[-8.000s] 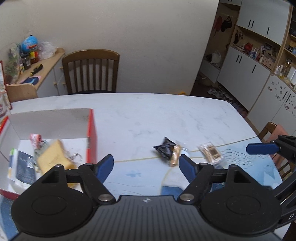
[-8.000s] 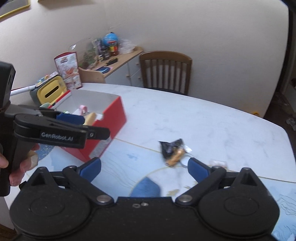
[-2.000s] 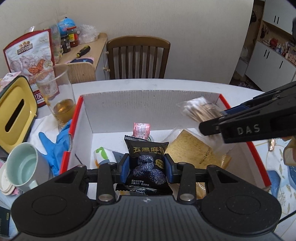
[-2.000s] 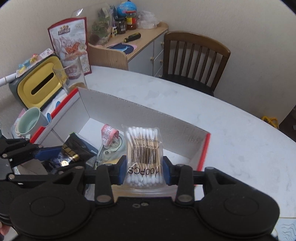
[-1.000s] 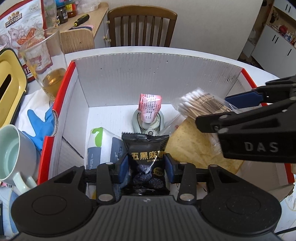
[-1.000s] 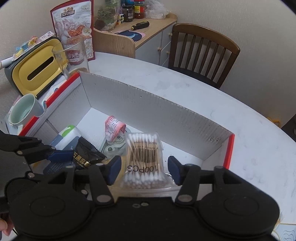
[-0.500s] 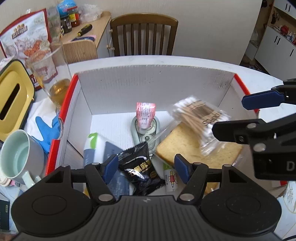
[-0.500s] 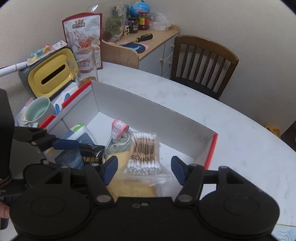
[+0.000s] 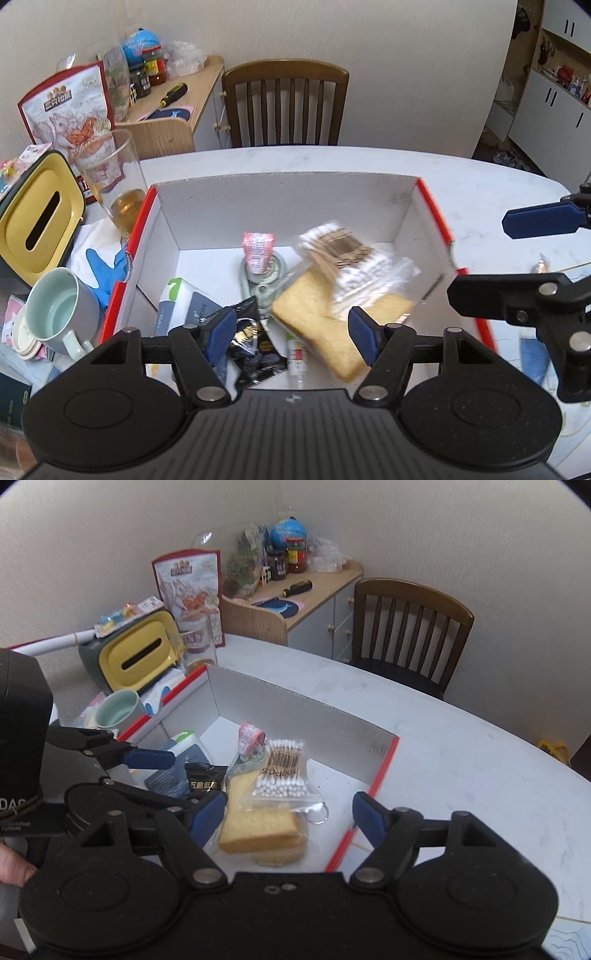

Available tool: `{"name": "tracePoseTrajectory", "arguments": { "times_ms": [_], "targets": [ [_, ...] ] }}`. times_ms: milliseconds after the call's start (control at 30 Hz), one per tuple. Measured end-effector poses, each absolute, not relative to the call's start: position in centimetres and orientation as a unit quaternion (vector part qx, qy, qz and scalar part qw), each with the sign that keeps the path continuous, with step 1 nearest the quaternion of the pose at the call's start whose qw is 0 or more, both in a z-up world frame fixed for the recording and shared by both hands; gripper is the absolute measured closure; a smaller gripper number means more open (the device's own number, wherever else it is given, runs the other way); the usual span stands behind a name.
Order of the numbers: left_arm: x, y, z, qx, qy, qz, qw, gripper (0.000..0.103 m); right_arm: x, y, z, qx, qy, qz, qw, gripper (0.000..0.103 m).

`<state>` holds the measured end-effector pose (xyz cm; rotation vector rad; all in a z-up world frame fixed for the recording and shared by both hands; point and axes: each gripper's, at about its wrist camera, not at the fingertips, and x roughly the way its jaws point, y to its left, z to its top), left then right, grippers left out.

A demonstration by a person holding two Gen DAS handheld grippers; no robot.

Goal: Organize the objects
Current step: 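Move both tools back over the bagged snack stick and tin lid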

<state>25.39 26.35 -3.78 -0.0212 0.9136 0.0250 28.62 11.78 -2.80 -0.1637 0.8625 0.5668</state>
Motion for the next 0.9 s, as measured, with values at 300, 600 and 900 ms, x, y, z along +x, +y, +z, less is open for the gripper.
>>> {"name": "tracePoseTrajectory", "arguments": {
  "times_ms": [300, 600, 900],
  "targets": [
    [22.8, 21.4, -1.4, -0.001, 0.414, 0.011, 0.910, 0.037, 25.6, 6.3, -1.3, -0.055, 0.385, 0.288, 0.875, 0.019],
    [21.3, 16.2, 0.3, -0.013, 0.394, -0.001, 0.919, 0.025, 22.9, -1.2, -0.3, -0.024, 0.364, 0.289, 0.885, 0.004],
    [20.8, 10.1, 0.4, -0.011, 0.381, -0.023, 0.924, 0.021, 20.4, -9.7, -1.3, -0.033, 0.357, 0.244, 0.901, 0.000]
  ]
}}
